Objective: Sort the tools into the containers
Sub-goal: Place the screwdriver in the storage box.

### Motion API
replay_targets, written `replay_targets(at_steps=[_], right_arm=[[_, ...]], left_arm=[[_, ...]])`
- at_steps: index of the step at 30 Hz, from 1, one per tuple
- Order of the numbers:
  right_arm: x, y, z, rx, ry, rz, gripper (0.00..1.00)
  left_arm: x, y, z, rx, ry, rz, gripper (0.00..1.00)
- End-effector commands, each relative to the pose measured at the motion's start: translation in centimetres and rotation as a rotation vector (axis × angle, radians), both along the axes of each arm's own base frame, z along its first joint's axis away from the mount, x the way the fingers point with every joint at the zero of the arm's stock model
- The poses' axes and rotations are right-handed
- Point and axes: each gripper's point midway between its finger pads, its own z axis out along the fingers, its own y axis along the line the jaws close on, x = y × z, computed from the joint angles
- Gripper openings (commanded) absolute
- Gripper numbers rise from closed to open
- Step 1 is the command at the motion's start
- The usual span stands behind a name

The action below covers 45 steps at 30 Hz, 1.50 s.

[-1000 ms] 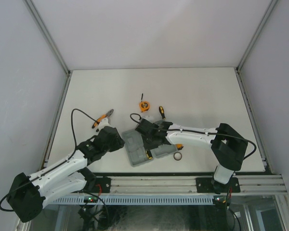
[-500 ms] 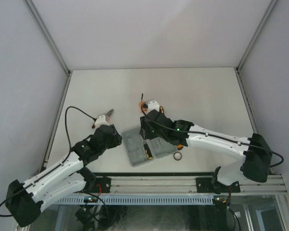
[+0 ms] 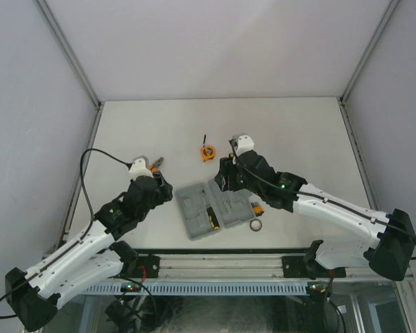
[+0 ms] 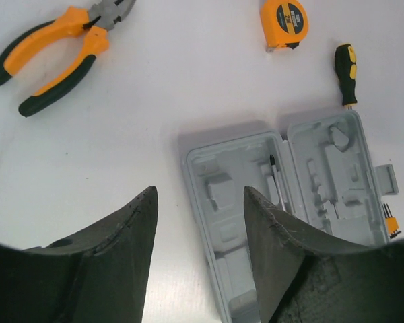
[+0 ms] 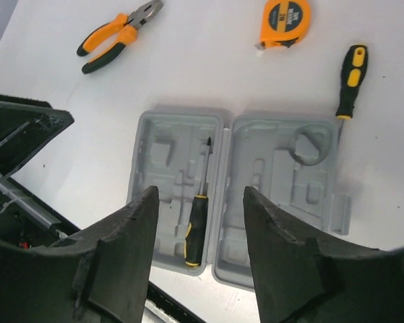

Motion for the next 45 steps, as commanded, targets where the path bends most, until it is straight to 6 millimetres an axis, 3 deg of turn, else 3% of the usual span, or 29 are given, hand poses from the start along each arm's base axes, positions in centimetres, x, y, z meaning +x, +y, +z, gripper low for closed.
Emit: replay_targets(at_steps=[1, 9, 13, 18, 25, 36, 45], right_arm=[[0.8, -0.4, 2.1, 0.058, -0.070, 0.006, 0.55], [1.4, -0.8, 3.7, 0.091, -0.133, 0.006, 0.88], [1.7, -0.5, 4.3, 0.114, -0.149, 0.001, 0.98], [2.5, -0.5, 4.8, 0.125, -0.182, -0.052, 1.00], [1.7, 2.1, 3.9, 0.154, -0.112, 0.076, 1.00], [0.5, 6.3, -0.5, 0.074, 0.043, 0.160, 0.61], [-0.1, 8.1, -3.5, 0.061, 0.142, 0.192, 0.35]], left_arm=[[1.2, 0.6, 3.5, 0.003, -0.094, 0.032, 0.59], [1.7, 0.4, 5.0, 0.007, -0.131, 0.023, 0.66], [1.8, 0.8, 5.2, 0.026, -0.142, 0.022, 0.79], [1.9, 1.7, 5.3, 0.013, -0.153, 0.064, 1.00], [1.9, 1.9, 3.9, -0.004, -0.129, 0.074, 1.00], [1.0, 1.0, 0.4, -0.039, -0.060, 0.041, 0.92], [0.6, 1.2, -1.1, -0.043, -0.032, 0.048, 0.91]])
